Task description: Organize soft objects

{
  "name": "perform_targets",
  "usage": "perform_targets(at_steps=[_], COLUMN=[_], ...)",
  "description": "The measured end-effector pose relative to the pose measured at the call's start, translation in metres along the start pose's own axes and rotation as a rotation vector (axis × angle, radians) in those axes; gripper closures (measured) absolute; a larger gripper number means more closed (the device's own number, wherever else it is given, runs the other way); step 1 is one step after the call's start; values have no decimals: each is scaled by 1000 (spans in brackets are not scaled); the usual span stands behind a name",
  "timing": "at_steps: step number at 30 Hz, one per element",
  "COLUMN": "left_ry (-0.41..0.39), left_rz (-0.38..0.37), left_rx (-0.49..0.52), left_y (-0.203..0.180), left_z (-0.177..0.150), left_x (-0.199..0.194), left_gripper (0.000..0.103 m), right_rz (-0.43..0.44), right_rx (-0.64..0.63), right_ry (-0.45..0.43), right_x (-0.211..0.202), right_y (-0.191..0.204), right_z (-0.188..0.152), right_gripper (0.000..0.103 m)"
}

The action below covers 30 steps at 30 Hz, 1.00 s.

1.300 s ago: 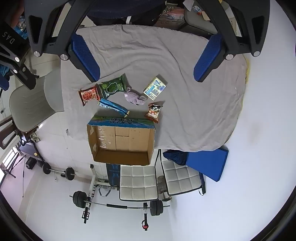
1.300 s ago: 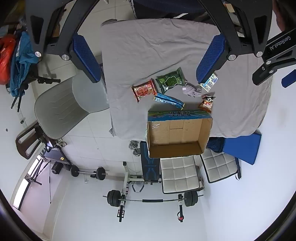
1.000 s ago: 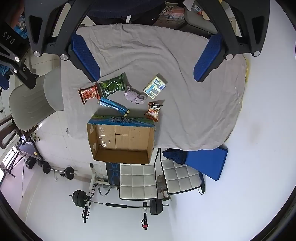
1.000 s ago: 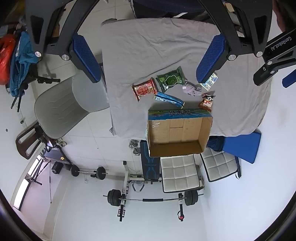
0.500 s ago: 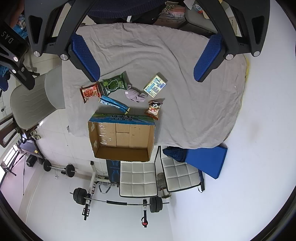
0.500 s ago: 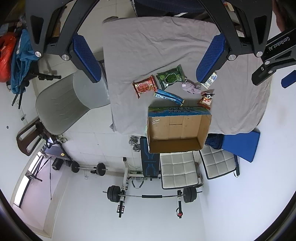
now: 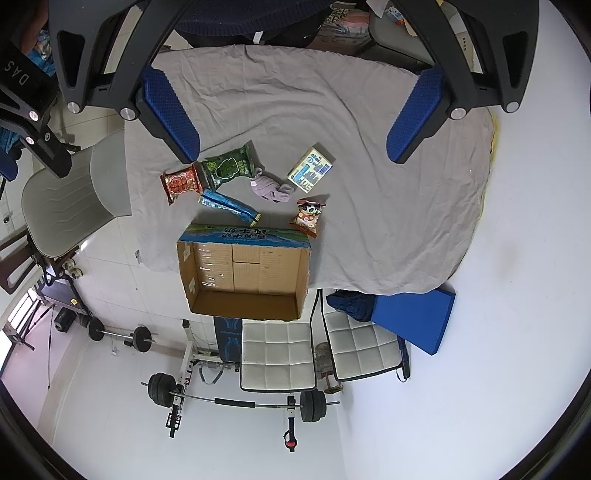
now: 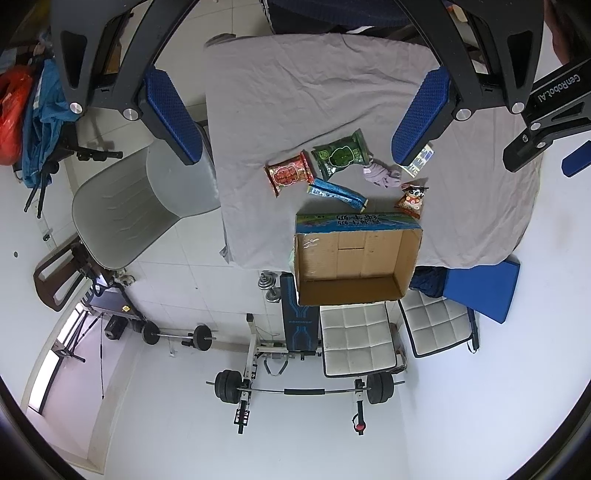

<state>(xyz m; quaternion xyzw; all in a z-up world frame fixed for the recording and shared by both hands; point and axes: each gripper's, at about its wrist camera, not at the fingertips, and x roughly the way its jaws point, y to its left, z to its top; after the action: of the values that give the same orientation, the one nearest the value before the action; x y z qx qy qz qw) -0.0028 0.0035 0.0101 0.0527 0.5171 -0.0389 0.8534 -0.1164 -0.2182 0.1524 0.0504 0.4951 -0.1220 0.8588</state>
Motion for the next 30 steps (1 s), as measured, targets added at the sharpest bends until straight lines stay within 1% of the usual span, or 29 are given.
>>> perform_targets(at_steps=[30], left_ry=[0], left_rz=[0], left_rx=[3], left_y=[-3], left_z=[4], left_x=[0], left_gripper=[0], right_rz=[6], right_rx=[-2], right_ry=[-3], right_x=[0], right_y=[0], right_z=[2], right_gripper=[0])
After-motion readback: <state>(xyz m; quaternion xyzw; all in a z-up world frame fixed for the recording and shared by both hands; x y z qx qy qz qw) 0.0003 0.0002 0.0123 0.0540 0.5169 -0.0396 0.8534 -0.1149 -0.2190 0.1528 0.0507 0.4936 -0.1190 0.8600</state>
